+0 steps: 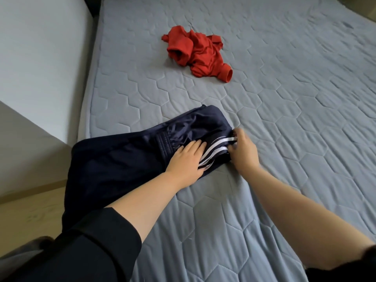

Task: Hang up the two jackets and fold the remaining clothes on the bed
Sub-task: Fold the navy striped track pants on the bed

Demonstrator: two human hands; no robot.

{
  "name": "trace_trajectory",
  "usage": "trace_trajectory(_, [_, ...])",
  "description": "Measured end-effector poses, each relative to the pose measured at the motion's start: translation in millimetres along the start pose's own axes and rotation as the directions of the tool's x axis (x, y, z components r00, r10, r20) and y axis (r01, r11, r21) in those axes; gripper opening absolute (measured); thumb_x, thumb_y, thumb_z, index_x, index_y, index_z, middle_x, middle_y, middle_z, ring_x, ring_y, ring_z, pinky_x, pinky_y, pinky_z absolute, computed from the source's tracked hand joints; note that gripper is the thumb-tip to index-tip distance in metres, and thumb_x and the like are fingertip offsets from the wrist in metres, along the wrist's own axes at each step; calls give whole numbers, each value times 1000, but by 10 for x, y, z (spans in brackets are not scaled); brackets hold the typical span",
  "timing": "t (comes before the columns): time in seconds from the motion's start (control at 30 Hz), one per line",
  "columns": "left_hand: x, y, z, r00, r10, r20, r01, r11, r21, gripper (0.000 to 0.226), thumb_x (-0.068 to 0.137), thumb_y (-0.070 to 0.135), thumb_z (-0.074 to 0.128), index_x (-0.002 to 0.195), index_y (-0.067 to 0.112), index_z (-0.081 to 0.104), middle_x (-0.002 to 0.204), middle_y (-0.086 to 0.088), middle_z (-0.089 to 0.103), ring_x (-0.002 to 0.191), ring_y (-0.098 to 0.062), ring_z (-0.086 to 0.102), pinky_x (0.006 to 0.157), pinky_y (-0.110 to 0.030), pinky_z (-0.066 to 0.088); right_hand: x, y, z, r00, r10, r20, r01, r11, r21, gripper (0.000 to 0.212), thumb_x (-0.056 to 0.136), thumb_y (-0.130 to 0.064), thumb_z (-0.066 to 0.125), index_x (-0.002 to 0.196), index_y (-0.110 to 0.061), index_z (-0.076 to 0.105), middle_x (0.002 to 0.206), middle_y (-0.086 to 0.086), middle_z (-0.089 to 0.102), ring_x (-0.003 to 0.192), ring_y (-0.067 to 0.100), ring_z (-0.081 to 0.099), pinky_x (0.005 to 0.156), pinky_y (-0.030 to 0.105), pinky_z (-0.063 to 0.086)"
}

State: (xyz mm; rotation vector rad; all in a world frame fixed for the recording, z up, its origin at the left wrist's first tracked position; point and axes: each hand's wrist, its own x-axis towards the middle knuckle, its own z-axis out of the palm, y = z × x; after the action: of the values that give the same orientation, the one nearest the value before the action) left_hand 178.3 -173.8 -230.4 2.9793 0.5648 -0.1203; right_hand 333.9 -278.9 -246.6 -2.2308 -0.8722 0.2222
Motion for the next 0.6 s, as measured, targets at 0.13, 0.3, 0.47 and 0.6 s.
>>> trace_trajectory(0.13, [-116,-91,58,997,-76,14,74,995,71,67,96,39,41,150,11,12,156,-5,16,143,-18,13,114,-33,20,1,-4,-178,978,-179,-108,142,949,-280,14,75,0,56,89,1,58,82,20,62,74,40,56,58,37,36])
trace_trajectory(0.3, [-189,-152,-13,983,-170,71,165,984,62,69,97,50,35,148,9,17,156,-5,17,143,-18,14,114,-34,20,-6,5,-159,987,160,-32,-162,943,-291,20,82,-1,47,101,-3,52,99,21,61,89,39,54,64,36,32])
trace_trajectory(0.47, [-452,-364,-122,993,64,-104,-43,980,193,57,82,38,64,131,14,48,132,-8,48,118,-23,47,89,-31,43,-299,-20,-145,844,-536,10,507,791,-343,46,59,-4,64,104,7,61,106,23,61,95,42,59,87,45,44])
trace_trajectory(0.6, [-584,-344,-141,988,137,-69,-111,951,288,48,69,21,73,116,18,63,97,0,61,84,-18,57,60,-25,44,-299,-114,-100,778,-608,157,606,660,-445,34,48,1,75,81,-1,67,82,14,64,74,35,62,74,40,47])
